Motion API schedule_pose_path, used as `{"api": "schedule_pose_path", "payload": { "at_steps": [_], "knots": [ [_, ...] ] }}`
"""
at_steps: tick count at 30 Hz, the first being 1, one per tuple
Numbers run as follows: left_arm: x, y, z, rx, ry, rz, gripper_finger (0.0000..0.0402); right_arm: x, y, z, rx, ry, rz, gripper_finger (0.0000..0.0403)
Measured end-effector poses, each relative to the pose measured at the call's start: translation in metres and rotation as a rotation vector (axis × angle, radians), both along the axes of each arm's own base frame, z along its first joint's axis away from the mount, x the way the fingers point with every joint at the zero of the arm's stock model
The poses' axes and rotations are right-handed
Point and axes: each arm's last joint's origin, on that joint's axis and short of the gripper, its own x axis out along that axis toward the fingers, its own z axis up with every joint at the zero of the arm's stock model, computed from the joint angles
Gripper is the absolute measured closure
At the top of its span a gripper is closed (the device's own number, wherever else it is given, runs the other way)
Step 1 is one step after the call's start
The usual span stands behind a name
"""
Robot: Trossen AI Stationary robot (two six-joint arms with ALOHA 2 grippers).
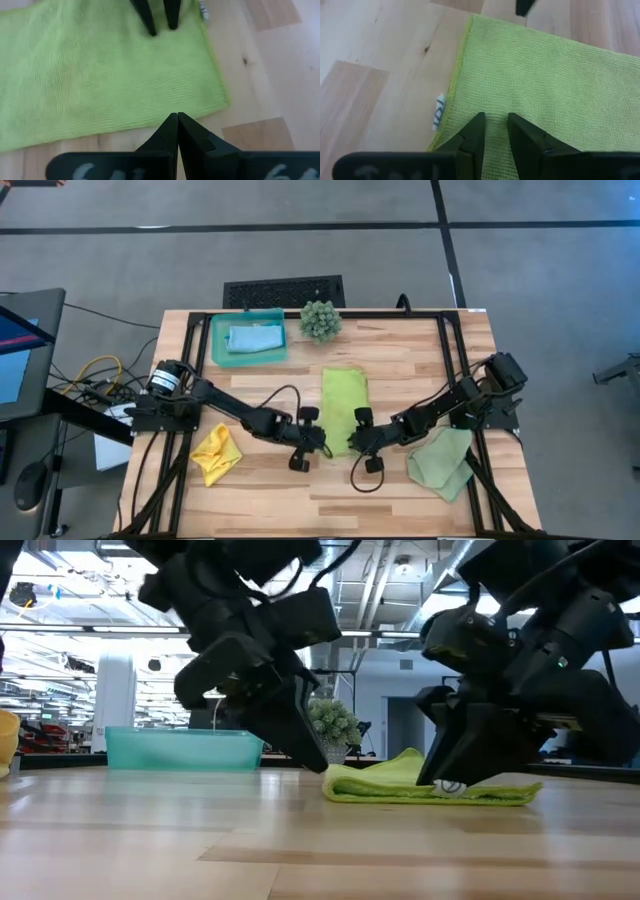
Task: Fold microfiber towels
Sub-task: Fold the light green microfiber cloth
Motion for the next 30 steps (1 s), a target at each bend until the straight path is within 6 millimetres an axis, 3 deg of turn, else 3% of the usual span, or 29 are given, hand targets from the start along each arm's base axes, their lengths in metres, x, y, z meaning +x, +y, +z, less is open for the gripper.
{"api": "schedule_pose_path", "payload": {
  "at_steps": [13,24,30],
  "knots": [
    [-0.026,-0.078,0.007,-0.001,-0.178,0.166,0.0401,-0.045,0.018,-0.020,0.231,-0.178,-0.056,0.0305],
    [-0.049,-0.125,0.015,-0.088,-0.311,0.208,0.0401,-0.085,0.073,-0.018,0.321,-0.229,-0.088,0.0332],
    [-0.059,-0.139,0.017,-0.096,-0.363,0.232,0.0401,-0.110,0.095,-0.016,0.346,-0.307,-0.155,0.0346]
  ]
}}
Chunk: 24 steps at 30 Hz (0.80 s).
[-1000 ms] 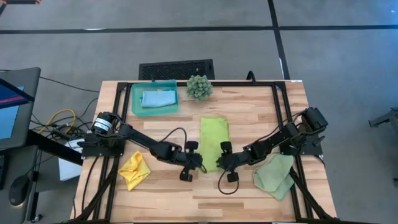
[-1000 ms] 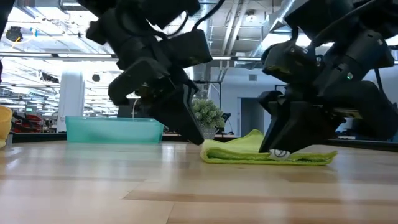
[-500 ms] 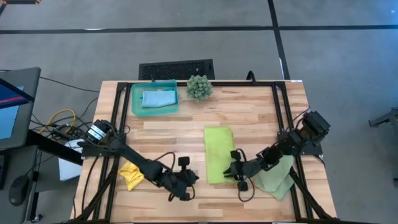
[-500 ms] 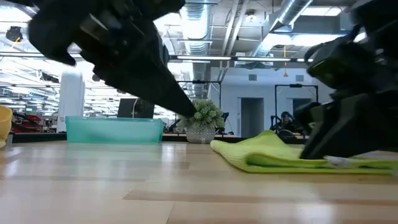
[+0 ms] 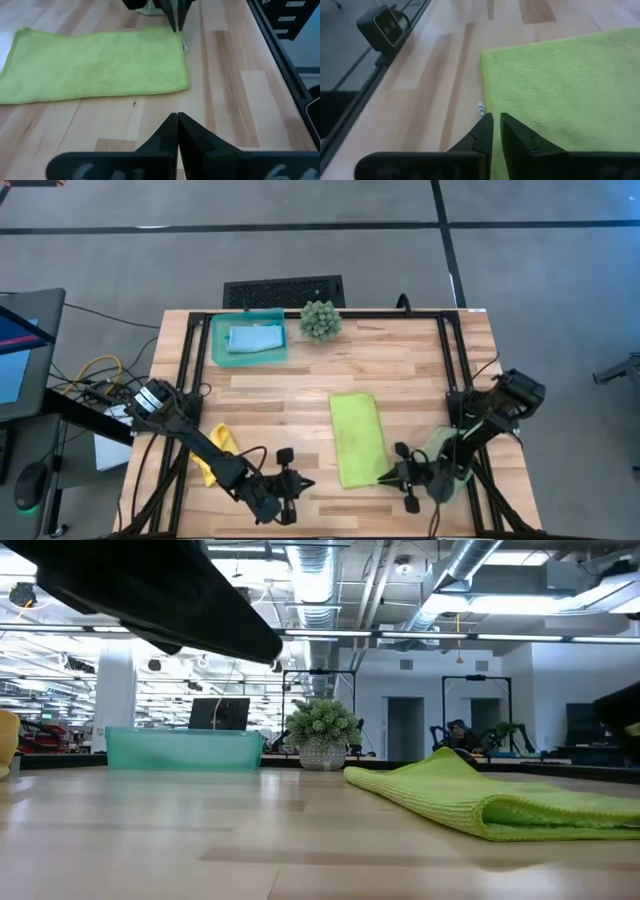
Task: Fold microfiber towels
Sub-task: Fold the light green microfiber cloth
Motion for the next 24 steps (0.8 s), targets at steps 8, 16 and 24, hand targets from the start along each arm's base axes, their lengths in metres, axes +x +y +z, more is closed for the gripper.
{"api": "schedule_pose_path", "payload": {
  "at_steps": [8,16,24],
  "knots": [
    [-0.006,-0.006,0.001,0.022,-0.026,0.022,0.0401,-0.007,0.004,0.001,-0.012,-0.038,-0.047,0.0349],
    [-0.006,-0.006,0.001,0.023,-0.032,0.026,0.0401,0.017,0.001,0.009,-0.024,-0.051,-0.040,0.0349],
    [-0.004,-0.008,0.004,0.000,-0.062,0.019,0.0401,0.072,0.002,0.033,-0.132,0.051,0.072,0.0317]
  ]
}}
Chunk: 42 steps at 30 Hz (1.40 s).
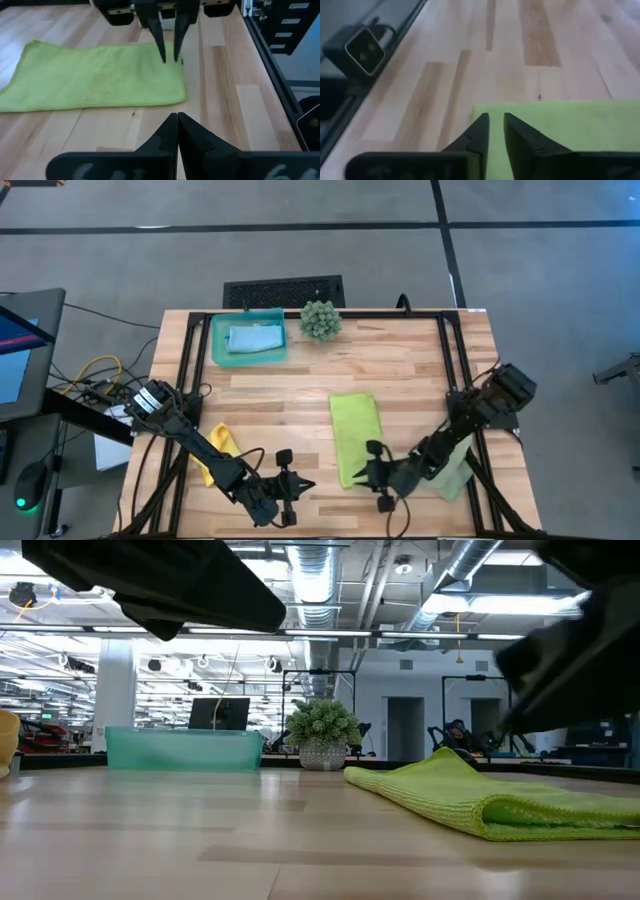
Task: Fold microfiber towels
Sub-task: Fold the light green microfiber cloth
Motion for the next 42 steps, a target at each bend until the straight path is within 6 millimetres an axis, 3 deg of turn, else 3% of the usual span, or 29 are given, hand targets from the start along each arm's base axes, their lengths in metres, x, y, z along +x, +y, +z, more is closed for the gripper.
{"api": "schedule_pose_path", "payload": {
  "at_steps": [4,8,12,15,19,25,32,38,42],
  "knots": [
    [0.000,0.000,0.000,0.011,0.005,-0.005,0.0401,0.012,0.004,0.009,-0.055,0.050,0.135,0.0259],
    [0.002,0.004,-0.001,0.055,0.013,-0.016,0.0401,0.008,0.007,0.008,-0.133,0.095,0.172,0.0205],
    [0.009,0.011,-0.001,0.088,0.022,-0.015,0.0401,0.004,0.007,-0.005,-0.170,0.161,0.136,0.0193],
    [0.014,0.018,-0.001,0.073,0.041,-0.032,0.0401,0.002,0.011,-0.020,-0.178,0.202,0.158,0.0216],
    [0.019,0.023,-0.002,0.057,0.053,-0.037,0.0401,0.001,0.015,-0.033,-0.182,0.207,0.096,0.0277],
    [0.035,0.041,0.003,0.047,0.009,-0.017,0.0401,-0.002,0.016,-0.028,-0.156,0.220,0.095,0.0386],
    [0.057,0.080,0.004,0.021,-0.078,-0.076,0.0401,0.002,0.025,0.008,0.004,0.202,0.140,0.0379],
    [0.047,0.108,-0.022,-0.022,-0.065,-0.030,0.0401,0.011,0.037,0.031,0.094,0.162,0.182,0.0397],
    [0.047,0.110,-0.050,-0.060,-0.106,-0.054,0.0401,0.017,0.044,0.044,0.143,0.146,0.219,0.0386]
  ]
}}
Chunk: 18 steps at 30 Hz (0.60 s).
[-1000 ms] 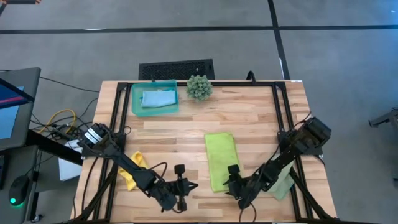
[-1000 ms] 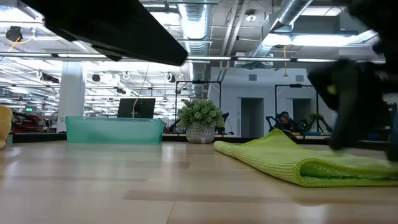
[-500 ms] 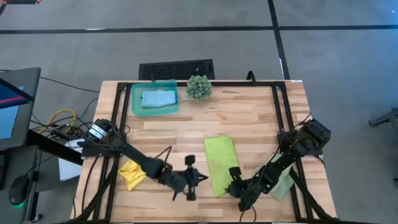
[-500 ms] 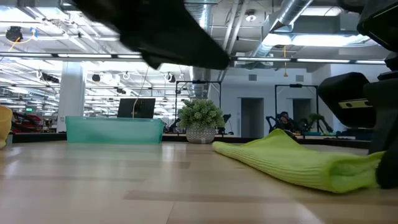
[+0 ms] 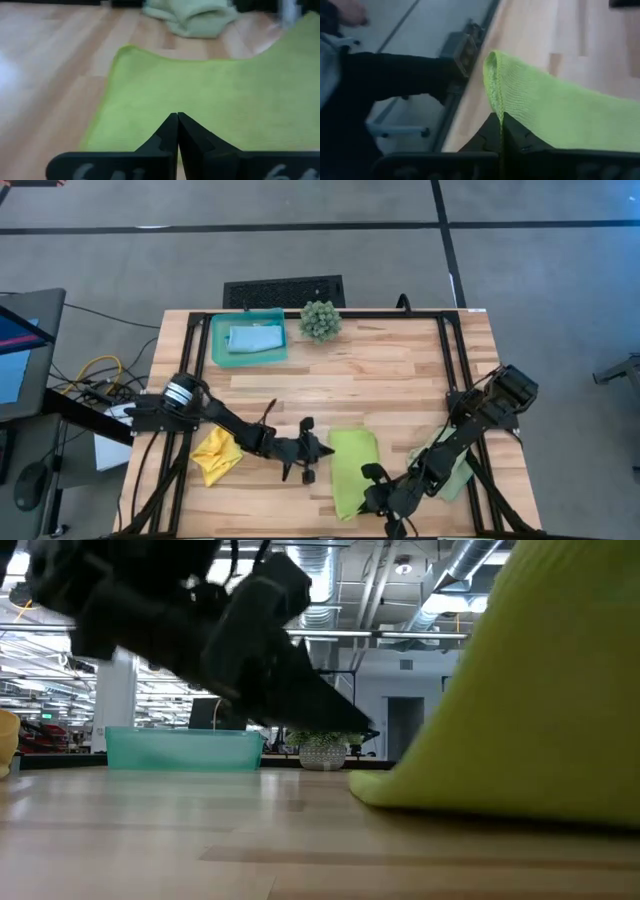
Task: Fold microfiber towels
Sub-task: Fold the light green microfiber cloth
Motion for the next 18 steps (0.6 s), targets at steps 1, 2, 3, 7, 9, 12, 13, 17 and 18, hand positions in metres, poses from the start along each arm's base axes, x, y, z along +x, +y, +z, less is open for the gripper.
{"api": "schedule_pose_path", "payload": {
  "at_steps": [1,2,3,7,9,12,13,17,18],
  "knots": [
    [0.002,-0.001,-0.007,-0.010,-0.014,-0.019,0.0401,0.001,0.001,0.002,0.008,0.000,0.002,0.0383],
    [0.003,-0.002,-0.013,-0.015,-0.029,-0.020,0.0401,0.003,0.000,0.004,0.013,0.001,-0.002,0.0381],
    [0.004,-0.002,-0.020,-0.018,-0.036,-0.027,0.0401,0.005,0.000,0.005,0.014,0.006,-0.004,0.0380],
    [0.011,-0.003,-0.040,-0.015,-0.056,-0.005,0.0401,0.009,-0.014,0.015,0.017,0.038,-0.060,0.0389],
    [0.016,-0.003,-0.046,-0.001,-0.057,-0.011,0.0401,0.010,-0.024,0.018,0.001,0.081,-0.099,0.0394],
    [0.018,-0.003,-0.050,0.008,-0.036,-0.012,0.0401,0.018,-0.042,0.020,-0.014,0.104,-0.150,0.0394],
    [0.019,-0.002,-0.050,0.011,-0.032,-0.010,0.0401,0.020,-0.050,0.020,-0.027,0.126,-0.163,0.0392],
    [0.017,-0.005,-0.042,0.037,-0.040,-0.010,0.0401,0.035,-0.078,0.014,-0.065,0.178,-0.192,0.0387],
    [0.016,-0.007,-0.039,0.042,-0.047,-0.017,0.0401,0.037,-0.084,0.013,-0.078,0.192,-0.188,0.0387]
  ]
}}
